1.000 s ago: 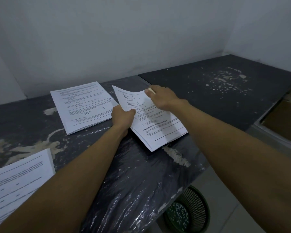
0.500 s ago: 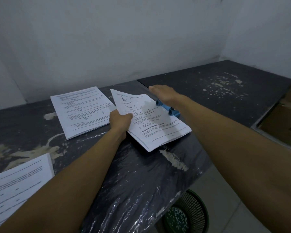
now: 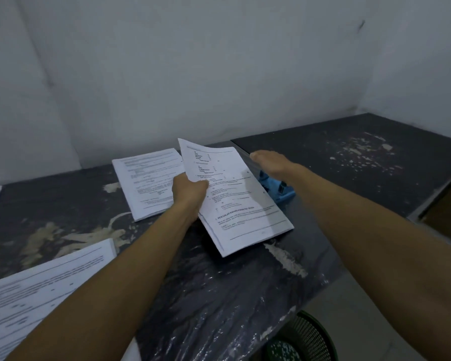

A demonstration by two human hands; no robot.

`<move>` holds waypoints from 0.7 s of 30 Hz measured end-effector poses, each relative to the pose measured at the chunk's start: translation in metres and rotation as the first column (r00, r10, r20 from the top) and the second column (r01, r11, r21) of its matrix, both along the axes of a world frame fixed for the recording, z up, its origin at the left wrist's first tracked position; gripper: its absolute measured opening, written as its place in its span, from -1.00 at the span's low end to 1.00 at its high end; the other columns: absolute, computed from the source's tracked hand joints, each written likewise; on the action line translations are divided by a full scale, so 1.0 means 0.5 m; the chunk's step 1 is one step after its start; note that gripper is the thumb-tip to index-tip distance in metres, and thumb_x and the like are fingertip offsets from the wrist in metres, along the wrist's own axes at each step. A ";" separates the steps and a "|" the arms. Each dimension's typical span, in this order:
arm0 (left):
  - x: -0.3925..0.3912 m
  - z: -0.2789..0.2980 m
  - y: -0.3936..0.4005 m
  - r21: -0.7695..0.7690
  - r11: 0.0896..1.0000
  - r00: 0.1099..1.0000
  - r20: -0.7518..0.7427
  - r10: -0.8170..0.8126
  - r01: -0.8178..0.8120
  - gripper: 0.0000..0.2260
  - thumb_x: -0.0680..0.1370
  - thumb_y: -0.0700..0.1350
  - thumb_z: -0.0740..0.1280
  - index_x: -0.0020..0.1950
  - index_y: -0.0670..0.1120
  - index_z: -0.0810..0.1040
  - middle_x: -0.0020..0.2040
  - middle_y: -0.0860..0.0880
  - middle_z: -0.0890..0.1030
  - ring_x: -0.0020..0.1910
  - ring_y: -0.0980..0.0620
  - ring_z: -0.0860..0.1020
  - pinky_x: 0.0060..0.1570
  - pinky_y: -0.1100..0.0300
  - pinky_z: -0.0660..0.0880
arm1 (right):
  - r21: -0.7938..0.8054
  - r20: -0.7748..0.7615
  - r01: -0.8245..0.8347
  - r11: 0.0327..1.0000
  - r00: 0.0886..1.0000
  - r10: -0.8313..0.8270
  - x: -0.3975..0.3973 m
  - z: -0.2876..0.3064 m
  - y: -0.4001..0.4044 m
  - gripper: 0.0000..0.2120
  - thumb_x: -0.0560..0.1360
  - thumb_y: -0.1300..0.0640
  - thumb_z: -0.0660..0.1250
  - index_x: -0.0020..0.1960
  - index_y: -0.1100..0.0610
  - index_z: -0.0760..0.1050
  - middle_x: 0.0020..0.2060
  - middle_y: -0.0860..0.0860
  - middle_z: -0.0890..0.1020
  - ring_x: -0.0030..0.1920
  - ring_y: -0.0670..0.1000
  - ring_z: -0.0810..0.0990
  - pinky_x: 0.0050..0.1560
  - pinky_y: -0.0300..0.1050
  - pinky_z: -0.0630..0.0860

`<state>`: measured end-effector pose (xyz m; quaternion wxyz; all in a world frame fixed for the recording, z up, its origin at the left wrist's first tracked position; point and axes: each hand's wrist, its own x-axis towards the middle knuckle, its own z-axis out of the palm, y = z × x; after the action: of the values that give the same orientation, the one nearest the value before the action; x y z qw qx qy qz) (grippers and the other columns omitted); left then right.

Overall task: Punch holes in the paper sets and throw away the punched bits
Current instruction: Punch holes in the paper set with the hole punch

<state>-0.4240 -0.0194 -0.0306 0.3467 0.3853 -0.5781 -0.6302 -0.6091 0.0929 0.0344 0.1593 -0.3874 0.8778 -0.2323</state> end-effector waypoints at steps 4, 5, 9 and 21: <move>0.074 0.036 -0.026 -0.033 0.999 0.999 -0.012 0.036 -0.036 -0.77 0.51 -0.31 0.41 0.06 -0.02 0.64 -0.06 0.05 0.65 -0.09 0.00 0.65 -0.19 0.17 0.61 | 0.143 -0.141 0.008 0.990 0.990 0.012 0.003 0.019 -0.015 -0.69 0.68 0.04 -0.03 0.00 0.10 0.45 0.08 0.03 0.49 0.05 0.08 0.46 0.06 -0.05 0.37; 0.093 0.044 -0.033 -0.034 0.998 0.999 -0.019 0.044 -0.045 -0.74 0.52 -0.31 0.42 0.16 -0.06 0.64 -0.02 0.03 0.65 -0.06 -0.03 0.66 -0.11 0.12 0.62 | 0.170 -0.178 0.017 0.985 0.984 0.014 0.012 0.024 -0.018 -0.67 0.68 0.05 -0.03 0.12 0.14 0.48 0.14 0.02 0.51 0.12 0.09 0.49 0.16 -0.01 0.39; 0.170 0.078 -0.063 -0.025 0.996 0.996 -0.047 0.080 -0.081 -0.66 0.55 -0.28 0.42 0.33 -0.13 0.57 0.17 -0.05 0.66 0.04 -0.10 0.66 0.04 -0.02 0.63 | -0.068 -0.285 -0.053 0.996 0.958 0.031 0.081 0.028 -0.041 -0.51 0.67 -0.02 0.06 0.57 0.09 0.20 0.50 0.10 0.36 0.49 0.15 0.30 0.55 0.17 -0.02; 0.429 0.138 -0.183 -0.010 0.972 0.972 -0.015 0.235 -0.235 -0.68 0.55 -0.21 0.45 0.30 -0.10 0.57 0.03 0.03 0.66 -0.16 0.03 0.65 -0.40 0.18 0.57 | -0.494 0.442 0.078 0.866 0.880 0.173 0.367 0.001 -0.178 -0.84 0.44 0.26 0.45 -0.29 0.12 0.54 -0.29 0.05 0.67 -0.32 0.02 0.58 -0.32 -0.20 0.54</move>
<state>-0.2096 -0.1109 0.0385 0.4251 0.4446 -0.5298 -0.5839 -0.4254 0.0040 0.0352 0.2687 -0.3687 0.7120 -0.5337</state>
